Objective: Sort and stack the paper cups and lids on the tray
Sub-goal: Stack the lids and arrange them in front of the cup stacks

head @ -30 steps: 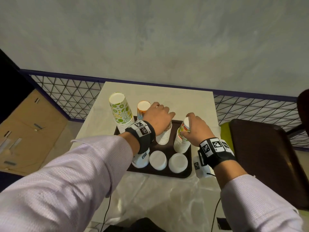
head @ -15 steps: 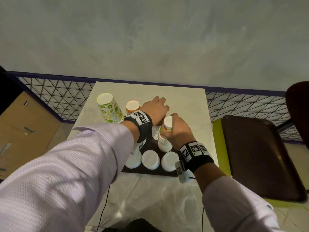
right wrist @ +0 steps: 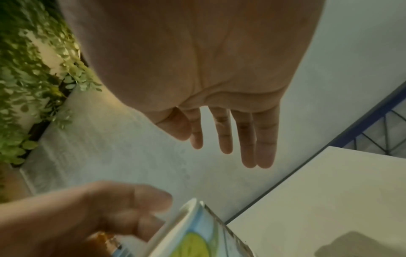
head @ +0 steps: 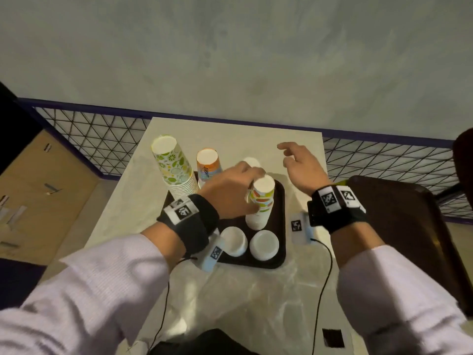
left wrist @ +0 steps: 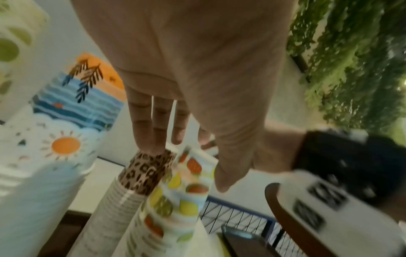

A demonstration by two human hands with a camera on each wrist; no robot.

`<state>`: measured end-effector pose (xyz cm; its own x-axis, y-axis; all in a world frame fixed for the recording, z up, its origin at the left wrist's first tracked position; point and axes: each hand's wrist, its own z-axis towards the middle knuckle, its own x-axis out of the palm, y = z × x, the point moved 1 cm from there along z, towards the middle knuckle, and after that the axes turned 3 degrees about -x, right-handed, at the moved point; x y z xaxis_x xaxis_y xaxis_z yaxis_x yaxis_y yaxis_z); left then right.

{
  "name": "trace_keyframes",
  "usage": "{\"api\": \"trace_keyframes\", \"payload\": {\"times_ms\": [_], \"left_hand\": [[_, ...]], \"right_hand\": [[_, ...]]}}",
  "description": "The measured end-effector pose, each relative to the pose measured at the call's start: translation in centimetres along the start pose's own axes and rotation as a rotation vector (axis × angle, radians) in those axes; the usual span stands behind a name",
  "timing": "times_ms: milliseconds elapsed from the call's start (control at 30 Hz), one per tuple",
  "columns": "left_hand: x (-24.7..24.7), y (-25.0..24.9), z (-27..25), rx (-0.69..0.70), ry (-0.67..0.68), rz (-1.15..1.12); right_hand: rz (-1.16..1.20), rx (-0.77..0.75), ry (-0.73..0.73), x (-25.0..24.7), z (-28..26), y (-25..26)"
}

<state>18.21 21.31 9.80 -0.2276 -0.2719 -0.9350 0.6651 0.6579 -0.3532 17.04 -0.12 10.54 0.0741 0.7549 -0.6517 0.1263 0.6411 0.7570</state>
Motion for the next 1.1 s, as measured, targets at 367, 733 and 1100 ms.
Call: {"api": "trace_keyframes", "payload": {"times_ms": [367,733,1100], "left_hand": [[4.1,-1.7,0.2,-0.189,-0.084,-0.118],[3.1,-0.6,0.1,-0.193,-0.033,-0.176],[2.4,1.2,-0.5,-0.189,-0.032,-0.184]], "right_hand": [[-0.238,0.013,0.499,3.1,5.7,3.8],[-0.484,-0.104,0.559,4.1,6.9,3.9],[-0.667,-0.189,0.494,2.5,5.4,1.7]]}}
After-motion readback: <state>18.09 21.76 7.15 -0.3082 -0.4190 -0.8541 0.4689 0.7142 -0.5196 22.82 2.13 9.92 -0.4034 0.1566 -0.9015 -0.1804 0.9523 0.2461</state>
